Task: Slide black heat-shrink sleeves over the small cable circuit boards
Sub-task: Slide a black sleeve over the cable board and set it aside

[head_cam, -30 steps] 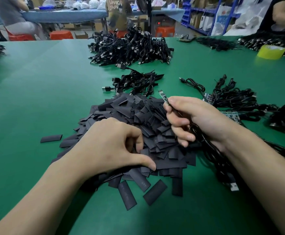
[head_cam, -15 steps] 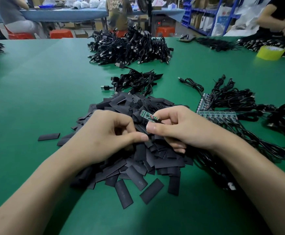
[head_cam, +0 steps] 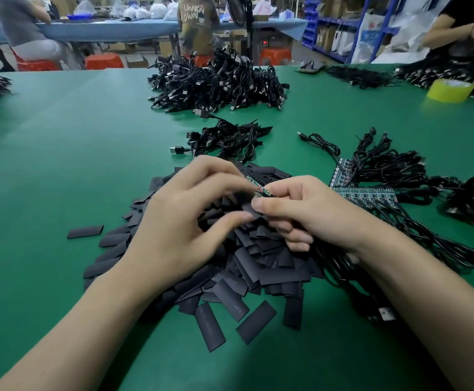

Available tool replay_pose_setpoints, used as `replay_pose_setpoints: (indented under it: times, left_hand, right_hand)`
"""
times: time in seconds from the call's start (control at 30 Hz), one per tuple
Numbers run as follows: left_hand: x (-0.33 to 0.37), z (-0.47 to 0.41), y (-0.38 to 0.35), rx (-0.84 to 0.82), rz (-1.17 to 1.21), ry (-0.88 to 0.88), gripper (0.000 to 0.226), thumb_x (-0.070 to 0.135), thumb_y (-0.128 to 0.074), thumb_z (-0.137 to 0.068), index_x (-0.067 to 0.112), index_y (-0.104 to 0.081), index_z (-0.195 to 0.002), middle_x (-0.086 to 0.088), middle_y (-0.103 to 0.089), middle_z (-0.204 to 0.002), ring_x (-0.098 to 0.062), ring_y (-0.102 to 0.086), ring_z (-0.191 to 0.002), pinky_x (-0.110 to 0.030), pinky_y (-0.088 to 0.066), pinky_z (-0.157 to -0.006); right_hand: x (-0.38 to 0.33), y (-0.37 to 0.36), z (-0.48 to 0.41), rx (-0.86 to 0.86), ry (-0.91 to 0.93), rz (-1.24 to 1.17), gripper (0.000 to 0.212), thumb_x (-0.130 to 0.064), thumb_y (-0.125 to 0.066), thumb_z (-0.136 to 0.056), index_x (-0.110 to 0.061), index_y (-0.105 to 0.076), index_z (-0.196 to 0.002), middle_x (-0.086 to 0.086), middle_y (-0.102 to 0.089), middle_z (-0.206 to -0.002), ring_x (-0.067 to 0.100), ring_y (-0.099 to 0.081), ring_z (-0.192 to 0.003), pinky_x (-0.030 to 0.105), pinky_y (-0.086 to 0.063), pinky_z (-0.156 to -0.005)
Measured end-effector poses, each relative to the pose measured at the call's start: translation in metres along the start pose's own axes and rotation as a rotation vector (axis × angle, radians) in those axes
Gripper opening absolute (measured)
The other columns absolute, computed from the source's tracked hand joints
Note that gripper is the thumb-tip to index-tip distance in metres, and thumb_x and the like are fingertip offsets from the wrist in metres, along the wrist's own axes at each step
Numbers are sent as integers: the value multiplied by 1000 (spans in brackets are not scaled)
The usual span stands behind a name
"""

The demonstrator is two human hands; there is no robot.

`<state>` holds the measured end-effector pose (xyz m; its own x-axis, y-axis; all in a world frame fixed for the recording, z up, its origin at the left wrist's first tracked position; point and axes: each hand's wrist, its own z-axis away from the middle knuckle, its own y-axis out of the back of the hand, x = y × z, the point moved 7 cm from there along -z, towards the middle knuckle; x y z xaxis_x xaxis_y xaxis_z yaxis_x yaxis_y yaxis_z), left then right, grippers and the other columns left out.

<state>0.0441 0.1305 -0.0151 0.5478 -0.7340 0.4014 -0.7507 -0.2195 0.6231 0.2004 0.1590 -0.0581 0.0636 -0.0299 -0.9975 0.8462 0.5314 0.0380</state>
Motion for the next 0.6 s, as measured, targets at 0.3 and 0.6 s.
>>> replay_pose_setpoints:
  times: [0.3, 0.6]
  left_hand:
    - [5, 1, 6, 110, -157, -139, 13, 22, -72, -98, 13, -80, -101, 2, -72, -109, -17, -68, -97, -34, -54, -83]
    - [-11, 3, -4, 12, 133, 232, 18, 15, -68, -97, 30, -75, -105, 19, -74, -89, 2, -70, -86, -12, -51, -75]
  right_hand:
    - [-1, -8, 2, -66, -69, -299, 27, -35, -63, -92, -17, -68, -72, -3, -41, -55, 2, -29, -34, 16, -30, -35]
    - [-9, 6, 1, 162, 69, 58, 18, -23, -64, -100, -17, -66, -83, -7, -42, -52, 8, -29, -38, 19, -31, -37]
